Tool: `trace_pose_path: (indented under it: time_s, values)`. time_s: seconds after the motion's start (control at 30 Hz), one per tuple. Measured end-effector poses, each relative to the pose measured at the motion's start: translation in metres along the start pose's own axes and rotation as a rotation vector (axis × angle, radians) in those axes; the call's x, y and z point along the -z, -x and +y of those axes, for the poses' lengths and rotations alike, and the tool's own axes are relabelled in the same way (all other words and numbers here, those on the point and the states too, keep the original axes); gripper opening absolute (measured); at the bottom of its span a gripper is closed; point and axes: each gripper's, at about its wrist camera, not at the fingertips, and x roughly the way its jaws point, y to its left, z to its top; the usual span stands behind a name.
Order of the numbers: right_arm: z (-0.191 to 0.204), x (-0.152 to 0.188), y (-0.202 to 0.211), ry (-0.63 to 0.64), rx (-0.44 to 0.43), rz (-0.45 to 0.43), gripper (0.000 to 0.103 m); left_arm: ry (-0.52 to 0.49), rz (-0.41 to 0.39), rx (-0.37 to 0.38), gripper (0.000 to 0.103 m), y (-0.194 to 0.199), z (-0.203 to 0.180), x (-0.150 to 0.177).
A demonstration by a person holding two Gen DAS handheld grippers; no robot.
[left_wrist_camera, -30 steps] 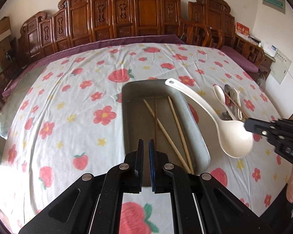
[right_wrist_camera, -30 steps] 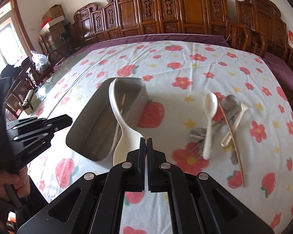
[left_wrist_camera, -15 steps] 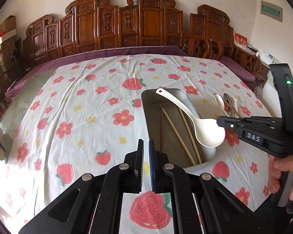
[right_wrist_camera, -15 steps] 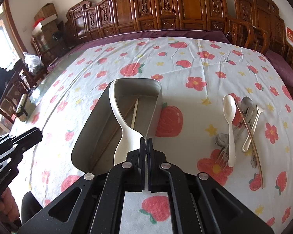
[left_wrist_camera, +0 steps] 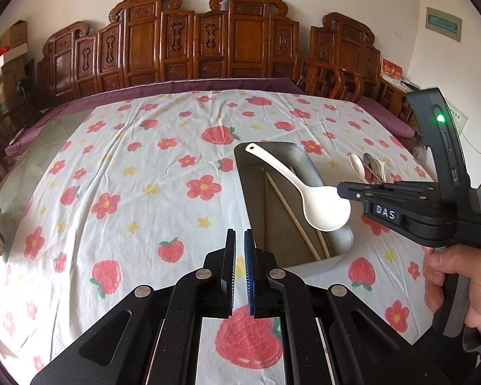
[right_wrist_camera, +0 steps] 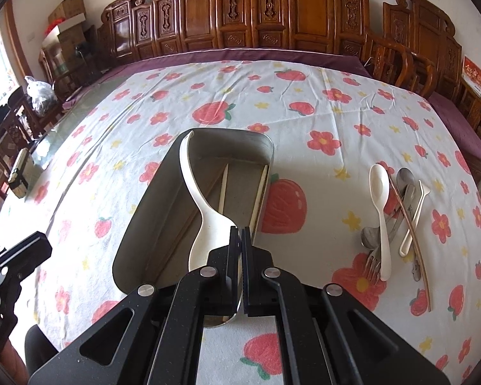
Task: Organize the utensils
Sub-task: 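Lower the white ladle into the metal tray and open the right tool, then move the right tool to the utensil pile and grasp the brown chopstick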
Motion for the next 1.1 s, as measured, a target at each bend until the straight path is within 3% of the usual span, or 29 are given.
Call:
trace_pose_path:
  time_s: [0.37, 0.67, 0.87, 1.0, 1.1]
  values:
    - [0.018, 0.013, 0.022, 0.098, -0.066, -0.057, 0.005, -0.053, 0.016, 0.008, 0.005, -0.006, -0.010, 0.010]
    - [-0.007, 0.041, 0.060, 0.148, -0.081, -0.098, 0.005, -0.073, 0.015, 0.017, 0.008, -0.006, -0.021, 0.016]
    - [-0.026, 0.060, 0.076, 0.171, -0.062, -0.108, 0.005, -0.080, 0.002, 0.025, 0.019, -0.002, -0.027, 0.017]
    - [-0.045, 0.074, 0.081, 0.162, -0.048, -0.110, 0.005, -0.090, -0.010, 0.025, 0.038, 0.001, -0.031, 0.018]
    - [-0.058, 0.082, 0.082, 0.154, -0.032, -0.111, 0.007, -0.094, -0.012, 0.023, 0.058, 0.002, -0.034, 0.019]
